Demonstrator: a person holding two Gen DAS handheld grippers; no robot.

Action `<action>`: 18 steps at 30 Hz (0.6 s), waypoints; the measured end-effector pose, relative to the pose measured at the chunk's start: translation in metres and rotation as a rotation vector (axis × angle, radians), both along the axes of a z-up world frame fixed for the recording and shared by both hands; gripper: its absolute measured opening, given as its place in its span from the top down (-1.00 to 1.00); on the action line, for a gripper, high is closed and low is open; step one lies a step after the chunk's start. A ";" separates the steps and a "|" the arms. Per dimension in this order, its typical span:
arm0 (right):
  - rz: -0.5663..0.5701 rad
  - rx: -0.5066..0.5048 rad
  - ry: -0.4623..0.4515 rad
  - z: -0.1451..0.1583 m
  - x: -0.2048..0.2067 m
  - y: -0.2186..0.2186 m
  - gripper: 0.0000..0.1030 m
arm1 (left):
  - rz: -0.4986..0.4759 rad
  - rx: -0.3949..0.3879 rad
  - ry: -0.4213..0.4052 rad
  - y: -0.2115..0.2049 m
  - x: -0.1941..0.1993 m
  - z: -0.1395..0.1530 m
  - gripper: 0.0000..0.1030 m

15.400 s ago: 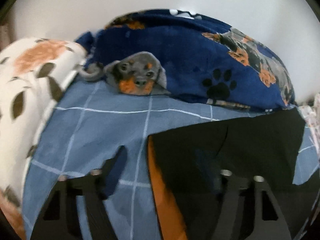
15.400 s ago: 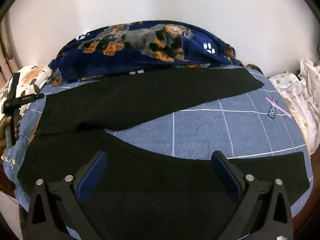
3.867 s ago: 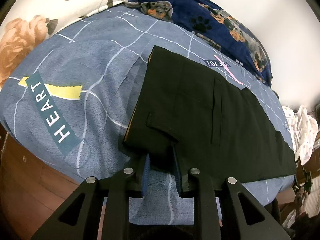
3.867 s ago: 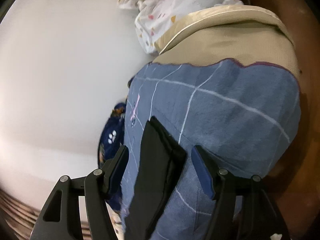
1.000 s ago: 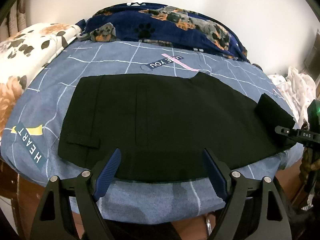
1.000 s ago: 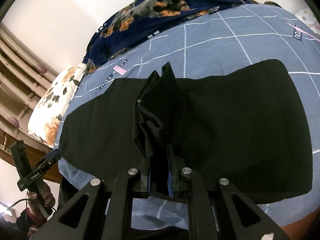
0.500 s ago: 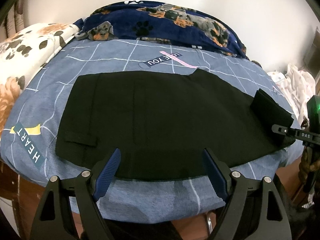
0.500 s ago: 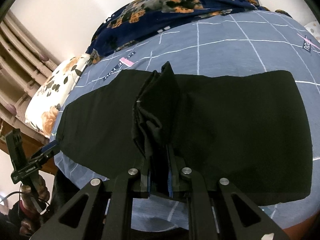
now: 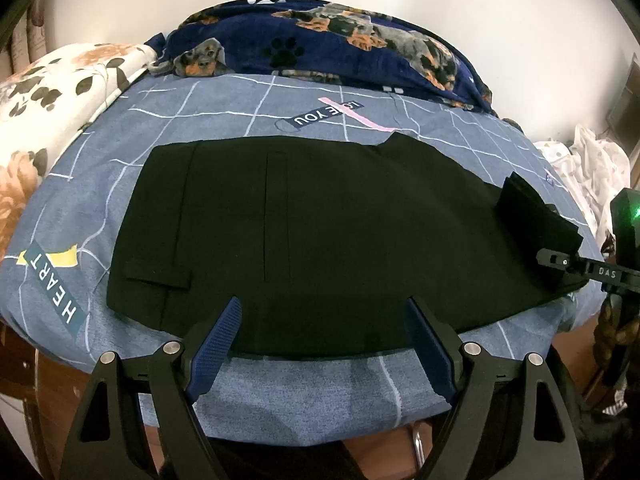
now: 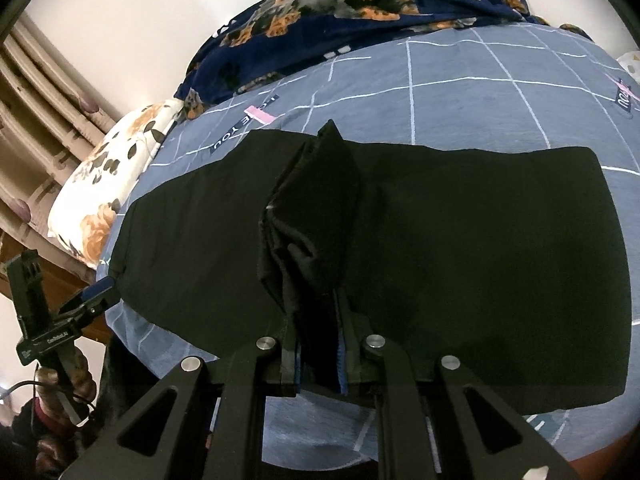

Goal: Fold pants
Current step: 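Lift the pants hem with the right gripper toward the waistband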

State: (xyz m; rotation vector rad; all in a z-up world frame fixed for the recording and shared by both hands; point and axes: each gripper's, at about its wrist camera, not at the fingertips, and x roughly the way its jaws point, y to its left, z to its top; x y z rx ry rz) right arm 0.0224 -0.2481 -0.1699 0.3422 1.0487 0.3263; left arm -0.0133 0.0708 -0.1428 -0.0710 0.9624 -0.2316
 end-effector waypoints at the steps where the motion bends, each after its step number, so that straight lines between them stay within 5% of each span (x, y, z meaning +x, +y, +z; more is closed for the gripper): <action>1: 0.002 -0.003 0.000 0.000 0.000 0.001 0.75 | 0.001 0.000 0.000 0.000 0.000 0.000 -0.61; 14: 0.024 -0.023 0.008 -0.003 -0.001 0.010 0.67 | 0.005 -0.003 0.015 0.001 0.001 -0.006 -0.61; 18: 0.052 0.004 0.031 -0.005 -0.001 0.013 0.43 | 0.012 -0.009 0.022 0.004 0.002 -0.007 -0.61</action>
